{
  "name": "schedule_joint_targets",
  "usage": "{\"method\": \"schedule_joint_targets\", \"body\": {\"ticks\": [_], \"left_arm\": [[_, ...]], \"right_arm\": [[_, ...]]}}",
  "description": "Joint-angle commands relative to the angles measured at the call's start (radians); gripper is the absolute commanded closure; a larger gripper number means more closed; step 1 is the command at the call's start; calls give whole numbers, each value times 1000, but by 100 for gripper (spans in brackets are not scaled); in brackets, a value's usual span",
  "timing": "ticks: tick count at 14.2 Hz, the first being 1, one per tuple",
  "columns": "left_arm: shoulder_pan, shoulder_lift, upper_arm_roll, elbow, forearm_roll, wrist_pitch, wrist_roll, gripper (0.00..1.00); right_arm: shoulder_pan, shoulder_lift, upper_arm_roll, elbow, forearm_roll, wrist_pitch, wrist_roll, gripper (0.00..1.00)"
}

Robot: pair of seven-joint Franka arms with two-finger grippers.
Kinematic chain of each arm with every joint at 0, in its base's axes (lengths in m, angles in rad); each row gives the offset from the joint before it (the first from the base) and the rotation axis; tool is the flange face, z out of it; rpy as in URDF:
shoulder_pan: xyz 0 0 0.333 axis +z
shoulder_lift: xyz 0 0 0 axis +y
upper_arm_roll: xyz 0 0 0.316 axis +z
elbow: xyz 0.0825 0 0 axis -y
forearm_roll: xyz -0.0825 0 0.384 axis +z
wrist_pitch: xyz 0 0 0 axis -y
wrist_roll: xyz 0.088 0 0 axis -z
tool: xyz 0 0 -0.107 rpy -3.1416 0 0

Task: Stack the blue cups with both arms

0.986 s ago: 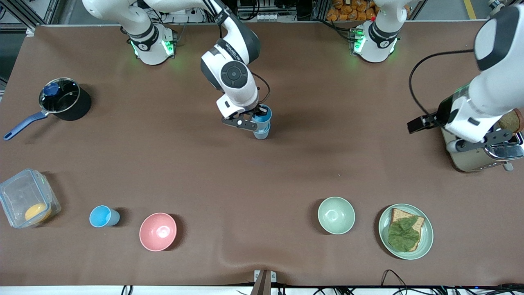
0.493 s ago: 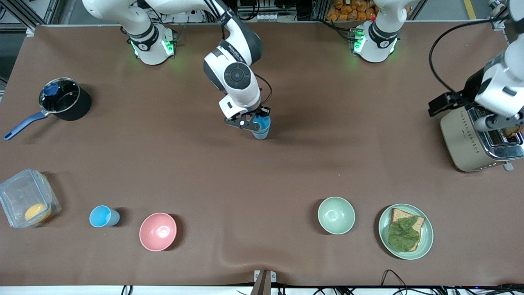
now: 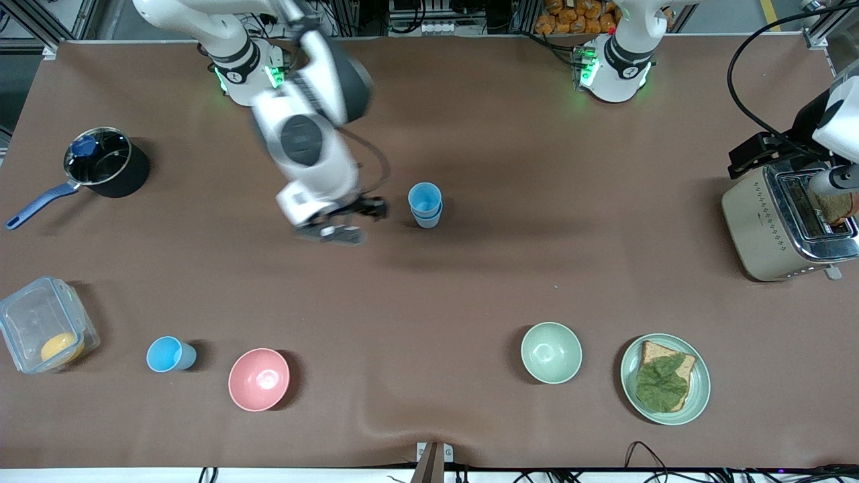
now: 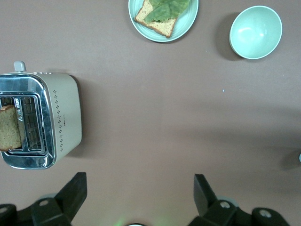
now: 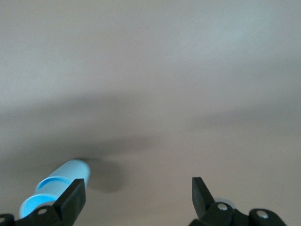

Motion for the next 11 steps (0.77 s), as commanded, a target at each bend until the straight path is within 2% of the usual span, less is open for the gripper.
{"method": "schedule_joint_targets", "body": {"ticks": [1, 3, 7, 8, 11], "left_arm": [[-18, -15, 13, -6, 3, -12, 13, 0], [-18, -14, 13, -6, 4, -26, 15, 0], [-22, -11, 13, -1, 7, -28, 9, 0], [-22, -11, 12, -1, 12, -35, 9, 0], [-21, -15, 10, -1, 4, -46, 9, 0]], "right_arm": [[-122, -87, 13, -26, -19, -70, -145, 0], [-217, -152, 13, -26, -62, -155, -239, 0], [-399, -288, 14, -24, -64, -315, -510, 0], [-439, -319, 26, -23, -64, -344, -517, 0], [-600, -365, 131, -16, -66, -406, -520, 0]]}}
